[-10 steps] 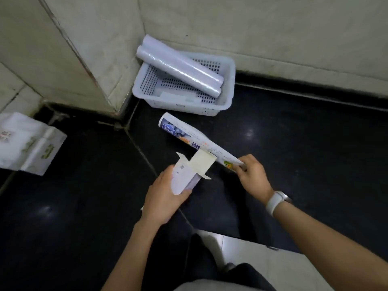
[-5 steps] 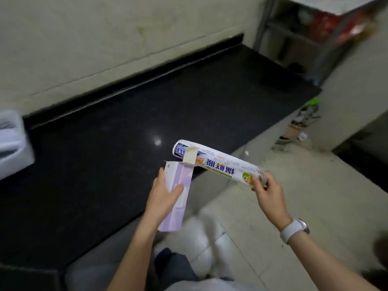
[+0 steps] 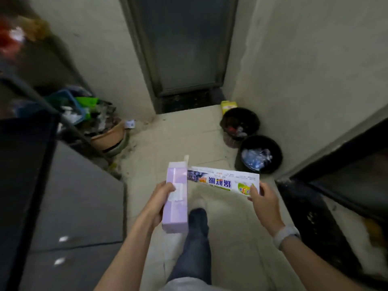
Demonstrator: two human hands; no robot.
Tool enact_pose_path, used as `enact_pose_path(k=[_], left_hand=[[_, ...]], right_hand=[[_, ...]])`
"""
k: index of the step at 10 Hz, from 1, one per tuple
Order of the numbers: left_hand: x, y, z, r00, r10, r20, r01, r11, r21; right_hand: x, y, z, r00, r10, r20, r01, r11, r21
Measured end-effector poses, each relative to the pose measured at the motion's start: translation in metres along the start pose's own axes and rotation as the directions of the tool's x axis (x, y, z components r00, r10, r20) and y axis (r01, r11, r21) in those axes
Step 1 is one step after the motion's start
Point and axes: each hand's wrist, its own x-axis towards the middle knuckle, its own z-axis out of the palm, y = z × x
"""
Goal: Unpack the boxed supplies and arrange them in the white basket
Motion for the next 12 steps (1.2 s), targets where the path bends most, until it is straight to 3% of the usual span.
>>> enact_pose_path(k=[1,3,5,8,9,10,11,12], left_hand=[[0.075,0.043,0.06,0.973,-0.135,0.187,0.152,0.985,-0.08],[0.205,0.119,0.185,0.893,-0.275,0.356,0.264,0.961,0.08],[0.311,0.136,0.305,0.842,-0.427,0.329,0.365,0.901,0.236],[0.484,0.045,0.426,0.898,-0.423,0.122,0.372,0.876,0.306],[0.524,0.023,0.451,0.901,-0.416,0.12,0.373,0.886,0.275],[0.547,0.012,0.46,0.913,-0.401,0.079,0.361,0.882,0.302],[0.551,0.018,0.458,0.936,-0.339,0.094,0.276,0.872,0.404],[0.54,0.035,0.45,0.947,-0.305,0.104,0.195,0.799,0.569]], right_hand=[[0.067,0.005,-0.017,0.983,0.111,-0.146,-0.109,0.994,0.024],[0.208,0.005,-0.043,0.845,0.376,-0.381,-0.333,0.926,0.177],[0.319,0.038,-0.058,0.641,0.616,-0.458,-0.504,0.788,0.354],[0.455,0.158,-0.029,0.439,0.851,-0.287,-0.608,0.517,0.603],[0.49,0.189,-0.02,0.457,0.85,-0.262,-0.662,0.522,0.538],[0.507,0.205,-0.015,0.505,0.858,-0.093,-0.745,0.488,0.455],[0.51,0.209,-0.013,0.535,0.845,0.025,-0.818,0.51,0.267],[0.505,0.197,-0.019,0.559,0.829,0.018,-0.819,0.548,0.169]])
